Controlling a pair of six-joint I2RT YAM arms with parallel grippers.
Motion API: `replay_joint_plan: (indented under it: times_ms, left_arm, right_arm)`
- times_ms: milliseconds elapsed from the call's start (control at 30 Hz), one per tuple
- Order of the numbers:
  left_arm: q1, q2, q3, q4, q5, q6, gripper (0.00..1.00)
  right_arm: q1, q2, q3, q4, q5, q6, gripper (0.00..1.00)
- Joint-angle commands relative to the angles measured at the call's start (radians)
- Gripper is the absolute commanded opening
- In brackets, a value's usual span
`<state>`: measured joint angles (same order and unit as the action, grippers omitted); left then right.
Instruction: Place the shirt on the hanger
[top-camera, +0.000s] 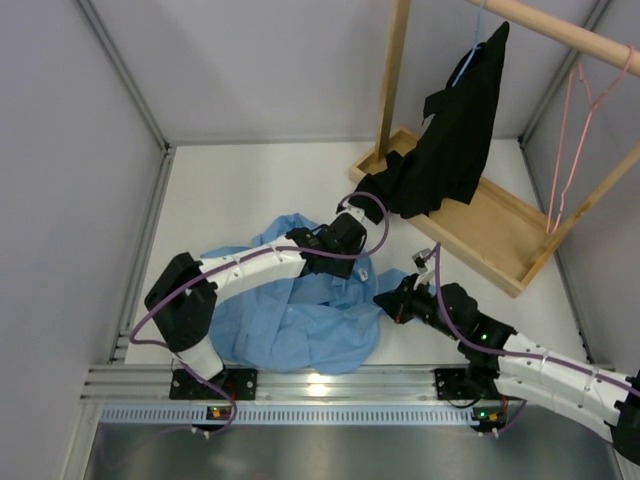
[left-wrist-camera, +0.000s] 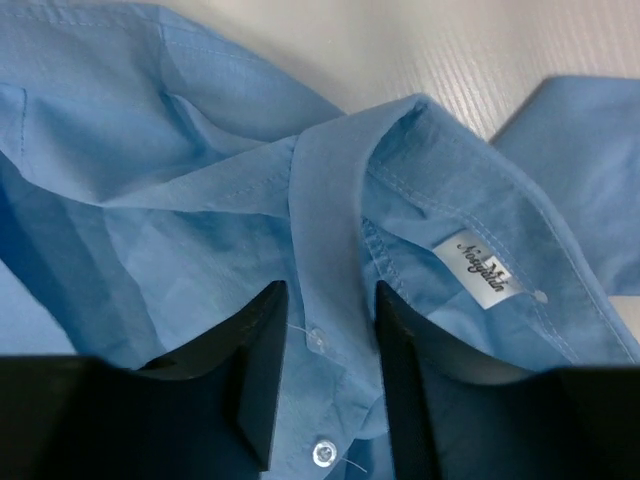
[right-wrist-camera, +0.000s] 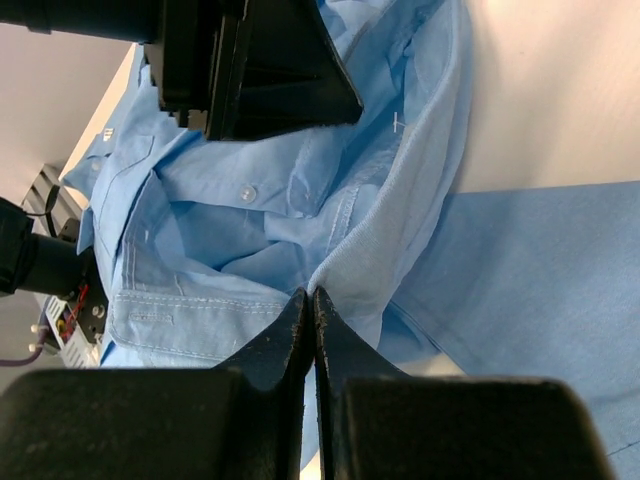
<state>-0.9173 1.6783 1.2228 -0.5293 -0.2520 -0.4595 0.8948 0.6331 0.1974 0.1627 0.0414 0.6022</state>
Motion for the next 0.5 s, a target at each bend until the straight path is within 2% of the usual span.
replay_joint_plan:
  times_ms: [0,100,133,233,333,367,400,467]
  left_arm:
    - [0.0,0.02,-0.002,0.064,-0.059,-0.015,0.43]
    - [0.005,0.043,0.007,0.086,-0.087,-0.022,0.27]
    - [0.005,0.04,0.009,0.094,-0.09,-0.022,0.17]
    - [0.005,0.014,0.021,0.124,-0.108,-0.013,0.0]
    - [0.003,-0.044,0.049,0.121,-0.107,0.039,0.0]
    - [0.003,-0.063,0.055,0.118,-0.092,0.056,0.0]
    - [0.003,-0.103,0.073,0.094,-0.072,0.071,0.0]
    - [0.003,-0.14,0.102,0.048,-0.041,0.097,0.0]
  right_arm:
    - [0.01,-0.022,0.034,0.008,-0.005,-0.022,0.0]
    - [0.012,-0.032,0.036,0.006,-0.014,-0.035,0.0]
    - [0.01,-0.035,0.034,0.005,-0.014,-0.039,0.0]
    - [0.01,-0.038,0.028,0.001,-0.014,-0.051,0.0]
    - [0.01,-0.033,0.031,-0.017,0.006,-0.062,0.01]
    - [0.01,-0.029,0.034,-0.028,0.018,-0.064,0.05]
    - [0.01,-0.018,0.04,-0.054,0.026,-0.071,0.14]
    - [0.01,-0.003,0.074,-0.093,0.06,-0.088,0.21]
